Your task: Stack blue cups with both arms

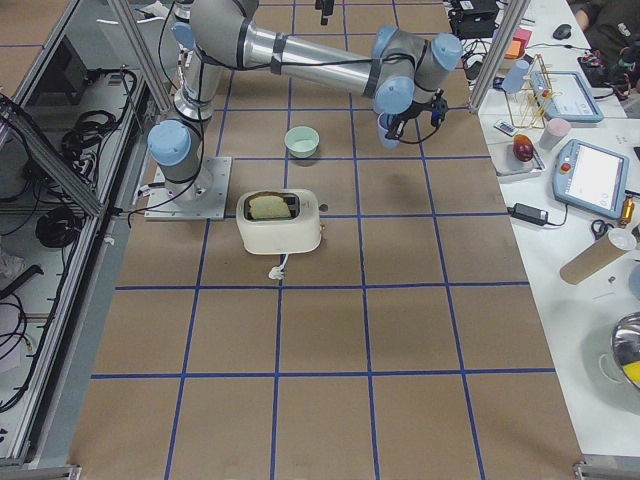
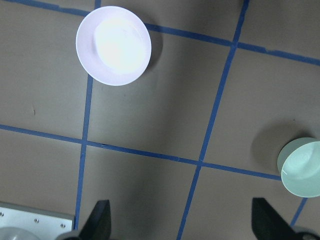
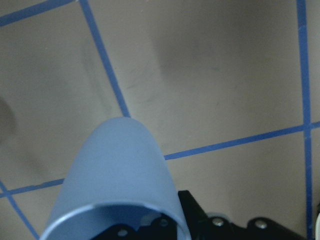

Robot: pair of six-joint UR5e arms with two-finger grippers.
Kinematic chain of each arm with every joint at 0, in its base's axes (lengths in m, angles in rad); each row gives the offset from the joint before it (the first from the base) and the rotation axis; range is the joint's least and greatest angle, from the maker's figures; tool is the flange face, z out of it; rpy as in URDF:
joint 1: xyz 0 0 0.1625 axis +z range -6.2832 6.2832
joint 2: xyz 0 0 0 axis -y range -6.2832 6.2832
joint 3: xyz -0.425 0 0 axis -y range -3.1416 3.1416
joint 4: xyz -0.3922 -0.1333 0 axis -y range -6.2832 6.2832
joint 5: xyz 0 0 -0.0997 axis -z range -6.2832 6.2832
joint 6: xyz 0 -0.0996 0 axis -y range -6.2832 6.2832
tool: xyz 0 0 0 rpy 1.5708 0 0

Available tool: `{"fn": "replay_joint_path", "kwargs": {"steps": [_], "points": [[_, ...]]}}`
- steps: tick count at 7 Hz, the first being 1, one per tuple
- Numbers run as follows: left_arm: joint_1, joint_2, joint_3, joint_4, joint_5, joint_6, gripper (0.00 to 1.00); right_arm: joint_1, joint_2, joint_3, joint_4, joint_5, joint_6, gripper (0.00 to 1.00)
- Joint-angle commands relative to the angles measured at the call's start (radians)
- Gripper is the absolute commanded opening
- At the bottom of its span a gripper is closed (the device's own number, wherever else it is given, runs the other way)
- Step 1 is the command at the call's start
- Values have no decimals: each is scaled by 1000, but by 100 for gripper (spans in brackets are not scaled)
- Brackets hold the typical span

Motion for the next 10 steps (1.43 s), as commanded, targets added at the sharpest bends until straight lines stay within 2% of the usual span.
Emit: {"fn": "replay_joint_path", "kwargs": {"steps": [1,3,5,7,10], "points": [[163,75,0,-44,-37,261,100,136,1,-51,60,127,300,0],[191,72,40,-79,-32,254,100,212,9,-57,46,133,431,0],[194,43,80,-98,-29,254,100,264,41,-56,-2,160,473,0],[203,46,80,-92,-32,255,100,267,84,-60,-93,156,490,0],[203,49,82,-94,-30,255,100,267,106,-62,-123,154,534,0]]}}
